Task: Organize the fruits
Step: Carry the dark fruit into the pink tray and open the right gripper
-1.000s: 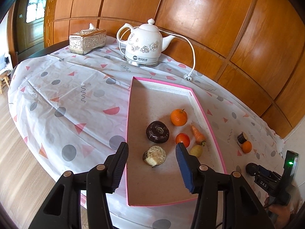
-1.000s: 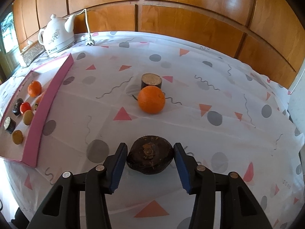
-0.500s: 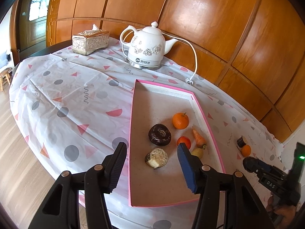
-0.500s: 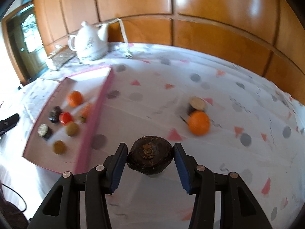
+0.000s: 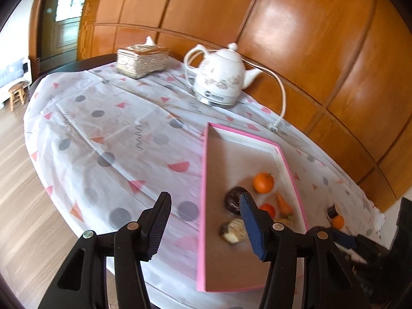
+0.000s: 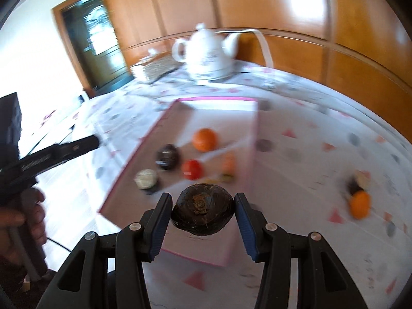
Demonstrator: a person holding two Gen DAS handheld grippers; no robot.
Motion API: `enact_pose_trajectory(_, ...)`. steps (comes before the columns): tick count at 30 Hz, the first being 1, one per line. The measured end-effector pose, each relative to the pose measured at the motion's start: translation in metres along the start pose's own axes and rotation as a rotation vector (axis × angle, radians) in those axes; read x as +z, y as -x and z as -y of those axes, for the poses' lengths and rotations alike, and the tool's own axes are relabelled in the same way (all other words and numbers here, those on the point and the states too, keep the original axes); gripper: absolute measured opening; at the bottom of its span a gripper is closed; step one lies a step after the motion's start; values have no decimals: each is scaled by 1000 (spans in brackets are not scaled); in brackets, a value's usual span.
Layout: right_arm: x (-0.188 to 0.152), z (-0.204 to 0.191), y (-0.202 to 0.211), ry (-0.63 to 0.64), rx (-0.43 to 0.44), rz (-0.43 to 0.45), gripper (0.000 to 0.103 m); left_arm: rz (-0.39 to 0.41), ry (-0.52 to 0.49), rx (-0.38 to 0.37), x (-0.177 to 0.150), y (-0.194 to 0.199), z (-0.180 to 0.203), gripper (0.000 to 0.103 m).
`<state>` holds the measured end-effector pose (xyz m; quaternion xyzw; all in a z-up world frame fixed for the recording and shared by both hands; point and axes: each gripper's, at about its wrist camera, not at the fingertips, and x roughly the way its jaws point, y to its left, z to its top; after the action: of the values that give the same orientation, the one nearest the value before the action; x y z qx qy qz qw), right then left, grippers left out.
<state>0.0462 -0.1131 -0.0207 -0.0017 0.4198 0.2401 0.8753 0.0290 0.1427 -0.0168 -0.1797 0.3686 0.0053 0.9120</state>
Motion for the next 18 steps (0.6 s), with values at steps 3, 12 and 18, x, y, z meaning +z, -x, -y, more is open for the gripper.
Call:
enact_pose_trajectory(3,5,-24,-15,63,40,-20,50,3,22,14,3,-1,-10,56)
enact_pose_trajectory(12,8,-45,-69,146,31,-123,50,-28,38,26,-1,-12,-18,56)
enact_pose_trajectory(18,10,-45,-85,163,16,-142,51,-50,27,21,-5,-17,-14,56)
